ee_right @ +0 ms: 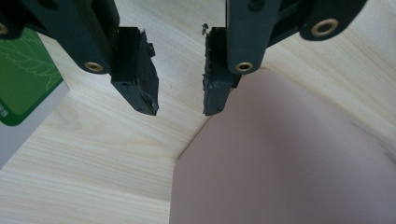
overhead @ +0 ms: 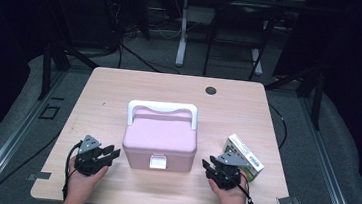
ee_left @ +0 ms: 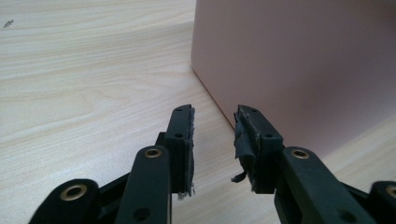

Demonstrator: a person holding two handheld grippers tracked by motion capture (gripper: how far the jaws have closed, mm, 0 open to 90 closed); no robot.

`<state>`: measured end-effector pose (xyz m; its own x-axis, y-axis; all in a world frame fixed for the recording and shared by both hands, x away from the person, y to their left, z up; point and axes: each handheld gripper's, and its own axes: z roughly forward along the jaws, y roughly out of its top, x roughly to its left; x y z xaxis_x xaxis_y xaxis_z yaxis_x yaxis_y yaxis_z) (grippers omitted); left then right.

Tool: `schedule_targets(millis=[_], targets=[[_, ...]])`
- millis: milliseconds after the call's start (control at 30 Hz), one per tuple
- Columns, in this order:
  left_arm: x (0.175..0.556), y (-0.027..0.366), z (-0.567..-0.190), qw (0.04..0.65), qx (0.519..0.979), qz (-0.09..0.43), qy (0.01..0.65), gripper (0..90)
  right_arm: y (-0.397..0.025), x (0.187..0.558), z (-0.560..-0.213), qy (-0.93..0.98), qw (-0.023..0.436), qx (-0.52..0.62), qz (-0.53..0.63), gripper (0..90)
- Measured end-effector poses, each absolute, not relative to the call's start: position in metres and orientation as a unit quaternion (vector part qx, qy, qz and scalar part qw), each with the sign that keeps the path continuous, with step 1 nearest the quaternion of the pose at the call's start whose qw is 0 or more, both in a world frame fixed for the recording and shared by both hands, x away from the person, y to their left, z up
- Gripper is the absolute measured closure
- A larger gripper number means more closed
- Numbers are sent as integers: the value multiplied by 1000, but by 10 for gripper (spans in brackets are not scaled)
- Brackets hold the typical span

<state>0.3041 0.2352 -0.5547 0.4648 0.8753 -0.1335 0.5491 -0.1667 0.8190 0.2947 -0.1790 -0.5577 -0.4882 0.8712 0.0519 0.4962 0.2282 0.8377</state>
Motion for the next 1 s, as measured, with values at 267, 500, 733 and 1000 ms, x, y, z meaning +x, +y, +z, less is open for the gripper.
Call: schedule_targets(millis=[267, 500, 733, 1000], targets=[[308, 232, -556, 439, 740, 177, 478, 734, -173, 301, -557, 756, 217, 448, 424, 716], [308, 233, -554, 447, 737, 172, 476, 783, -164, 308, -555, 756, 230, 447, 418, 712], [307, 227, -552, 457, 743, 176, 457, 870, -160, 313, -556, 756, 219, 447, 426, 777], [308, 216, -552, 454, 754, 175, 441, 897, -160, 312, -555, 756, 217, 441, 432, 859]])
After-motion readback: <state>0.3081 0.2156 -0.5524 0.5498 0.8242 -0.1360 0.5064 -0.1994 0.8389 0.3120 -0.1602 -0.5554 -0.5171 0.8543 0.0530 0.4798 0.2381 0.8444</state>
